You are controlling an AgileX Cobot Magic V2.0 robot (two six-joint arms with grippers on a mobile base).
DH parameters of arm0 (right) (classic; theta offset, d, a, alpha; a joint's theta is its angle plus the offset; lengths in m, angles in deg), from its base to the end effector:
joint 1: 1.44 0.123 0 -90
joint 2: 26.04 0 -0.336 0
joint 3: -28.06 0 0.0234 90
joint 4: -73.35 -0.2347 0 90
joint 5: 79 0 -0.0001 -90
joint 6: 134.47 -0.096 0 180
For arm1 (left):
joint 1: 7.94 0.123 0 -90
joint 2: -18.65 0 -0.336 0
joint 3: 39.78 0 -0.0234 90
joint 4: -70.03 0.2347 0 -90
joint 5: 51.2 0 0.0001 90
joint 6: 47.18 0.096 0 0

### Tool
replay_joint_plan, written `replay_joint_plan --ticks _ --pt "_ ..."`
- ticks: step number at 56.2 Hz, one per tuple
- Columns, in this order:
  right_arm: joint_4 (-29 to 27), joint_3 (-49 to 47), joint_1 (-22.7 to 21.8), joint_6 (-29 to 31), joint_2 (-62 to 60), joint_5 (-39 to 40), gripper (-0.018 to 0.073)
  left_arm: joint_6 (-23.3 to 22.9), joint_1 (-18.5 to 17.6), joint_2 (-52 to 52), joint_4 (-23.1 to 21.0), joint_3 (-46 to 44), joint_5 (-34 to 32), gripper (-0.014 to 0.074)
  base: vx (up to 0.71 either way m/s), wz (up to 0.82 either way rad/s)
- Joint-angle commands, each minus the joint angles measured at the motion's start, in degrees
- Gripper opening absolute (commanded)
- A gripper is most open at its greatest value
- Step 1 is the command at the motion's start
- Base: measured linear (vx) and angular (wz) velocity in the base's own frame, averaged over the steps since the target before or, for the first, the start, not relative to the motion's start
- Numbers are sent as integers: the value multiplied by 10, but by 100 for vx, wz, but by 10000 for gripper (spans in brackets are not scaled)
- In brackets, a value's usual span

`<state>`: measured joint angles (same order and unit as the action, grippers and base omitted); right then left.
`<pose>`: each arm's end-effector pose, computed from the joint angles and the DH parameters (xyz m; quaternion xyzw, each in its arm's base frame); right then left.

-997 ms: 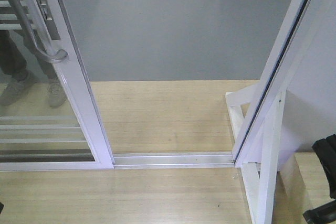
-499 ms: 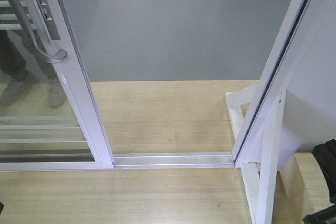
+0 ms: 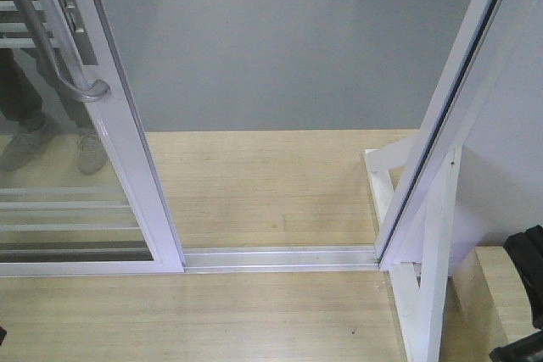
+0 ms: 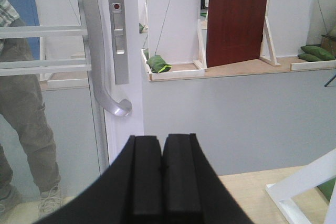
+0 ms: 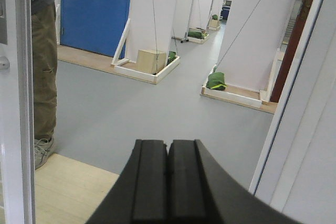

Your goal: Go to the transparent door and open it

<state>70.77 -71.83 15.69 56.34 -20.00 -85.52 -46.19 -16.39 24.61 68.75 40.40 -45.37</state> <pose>-0.0055 -0.0012 0.1929 -0.1606 0.7053 0.0553 0.6883 -0.0056 0.0006 0.1936 0.0520 0.7173 -0.0537 0.6928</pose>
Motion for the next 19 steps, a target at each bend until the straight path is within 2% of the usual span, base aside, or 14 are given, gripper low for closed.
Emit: replay_joint_plan --ticks 1,19 --pt "5 2 0 1 -9 41 -4 0 -2 -8 -5 5 -48 0 0 0" --pt "5 2 0 0 -9 42 -4 0 -2 -8 -5 5 -48 0 0 0"
